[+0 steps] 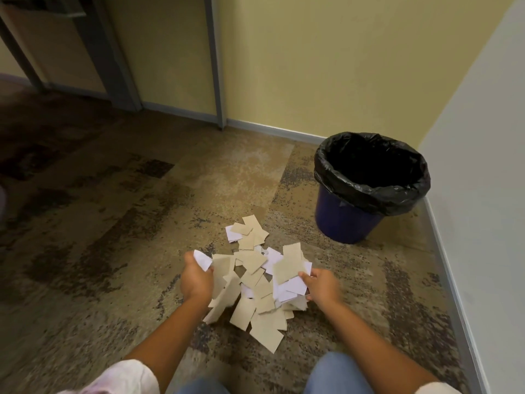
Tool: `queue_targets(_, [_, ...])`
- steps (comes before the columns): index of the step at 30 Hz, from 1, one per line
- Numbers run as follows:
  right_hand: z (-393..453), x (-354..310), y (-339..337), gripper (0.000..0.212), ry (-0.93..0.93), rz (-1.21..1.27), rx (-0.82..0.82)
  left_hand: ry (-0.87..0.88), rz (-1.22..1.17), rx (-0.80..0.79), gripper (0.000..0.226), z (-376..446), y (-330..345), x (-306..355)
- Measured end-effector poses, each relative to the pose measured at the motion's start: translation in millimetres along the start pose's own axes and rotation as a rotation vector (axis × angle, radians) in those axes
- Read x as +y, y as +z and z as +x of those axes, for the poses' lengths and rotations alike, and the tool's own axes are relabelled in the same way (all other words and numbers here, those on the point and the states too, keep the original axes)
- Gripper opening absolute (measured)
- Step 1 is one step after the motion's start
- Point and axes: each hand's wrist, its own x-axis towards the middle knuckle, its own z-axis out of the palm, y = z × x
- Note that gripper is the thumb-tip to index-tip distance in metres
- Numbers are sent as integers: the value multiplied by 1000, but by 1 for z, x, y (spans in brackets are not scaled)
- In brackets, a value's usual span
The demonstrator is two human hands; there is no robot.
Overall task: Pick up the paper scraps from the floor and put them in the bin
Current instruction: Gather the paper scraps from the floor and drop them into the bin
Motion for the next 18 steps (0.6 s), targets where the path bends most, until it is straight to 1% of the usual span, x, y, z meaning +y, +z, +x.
queue_targets(4, [6, -6, -2, 31, 23, -43, -27, -16, -7, 63, 52, 11, -6, 9])
queue_targets(7, [12, -5, -10, 34, 60, 55, -58, -22, -42, 83, 50, 12, 0, 21])
queue_targets(9, [17, -4, -19, 34, 86, 156, -71, -39, -94, 93, 48, 11, 8, 34])
queue_targets(14, [27, -11, -62, 34, 173, 584, -139, -113, -289, 39, 50, 3, 38, 79])
queue_targets(16, [34, -18, -85, 33, 154, 688, -135, -142, -406, -7, 49, -2, 51, 104])
queue_targets(18, [44, -28, -110, 32, 93, 775, -113, -179, -530, -40, 49, -5, 62, 130])
